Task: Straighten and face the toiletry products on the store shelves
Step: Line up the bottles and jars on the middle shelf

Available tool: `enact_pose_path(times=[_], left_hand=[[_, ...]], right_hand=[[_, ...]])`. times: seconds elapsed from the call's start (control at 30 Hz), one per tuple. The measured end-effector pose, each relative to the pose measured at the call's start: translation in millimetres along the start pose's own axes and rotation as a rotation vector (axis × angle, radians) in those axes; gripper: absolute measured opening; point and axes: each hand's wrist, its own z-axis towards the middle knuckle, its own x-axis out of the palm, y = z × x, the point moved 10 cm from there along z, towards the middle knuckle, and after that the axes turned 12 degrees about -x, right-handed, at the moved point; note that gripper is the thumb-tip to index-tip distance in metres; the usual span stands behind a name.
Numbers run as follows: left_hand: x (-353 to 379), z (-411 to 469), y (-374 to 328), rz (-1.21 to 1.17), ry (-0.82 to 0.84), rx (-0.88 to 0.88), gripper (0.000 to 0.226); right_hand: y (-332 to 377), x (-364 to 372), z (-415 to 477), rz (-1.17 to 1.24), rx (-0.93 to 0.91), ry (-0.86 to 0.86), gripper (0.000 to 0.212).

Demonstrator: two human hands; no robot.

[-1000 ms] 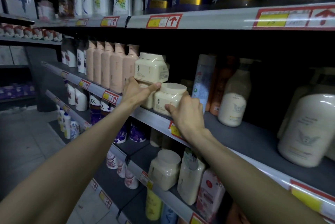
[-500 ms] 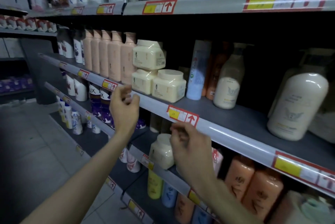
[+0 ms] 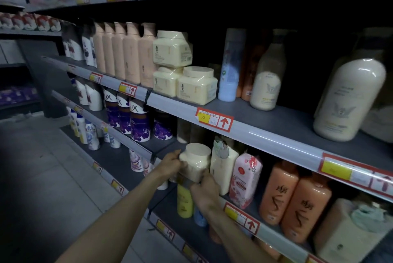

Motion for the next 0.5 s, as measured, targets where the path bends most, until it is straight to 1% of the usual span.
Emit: enact_pose_path(times=[0.03, 0.07, 0.17, 0.23, 0.27, 0.33, 0.4, 0.43, 0.5], left_hand=[[1.5, 1.4, -1.5, -0.003, 0.016, 0.008, 0.037], [2.2, 1.7, -1.4, -0.005, 0.021, 0.018, 0.034], [0.5, -4.9, -3.5, -0.026, 0.007, 0.075, 0.036], [-1.9, -17.1, -8.5, -0.026, 0.015, 0.136, 0.029], [-4.2, -26.2, -10.3, -0.022, 0.023, 0.17, 0.029], [-11.8, -50.2, -9.5, -0.022, 0.04, 0.221, 0.044], [-24.8, -76.4, -4.6, -0.013, 0.018, 0.252, 0.057], [-32.1, -91.5, -5.8, -0.009, -0.014, 0.262, 0.055], [-48.6, -121.1, -17.4, -0.014, -0.085, 0.305, 0.041]], right_hand=[[0.8, 1.5, 2.2, 0.003, -0.002, -0.015, 0.057], [0.9, 3.0, 4.2, 0.005, 0.003, -0.024, 0.057], [2.5, 3.4, 5.0, -0.005, 0.021, -0.02, 0.054], [6.5, 2.6, 0.4, -0.007, 0.015, -0.005, 0.05], [9.2, 2.4, -3.3, -0.015, 0.003, 0.006, 0.049], [18.5, 0.3, -13.9, -0.075, -0.037, 0.029, 0.044], [32.3, -1.1, -28.0, -0.173, -0.081, 0.065, 0.035], [39.4, -1.6, -36.1, -0.223, -0.106, 0.078, 0.032], [57.4, -4.7, -52.1, -0.285, -0.178, 0.083, 0.033]])
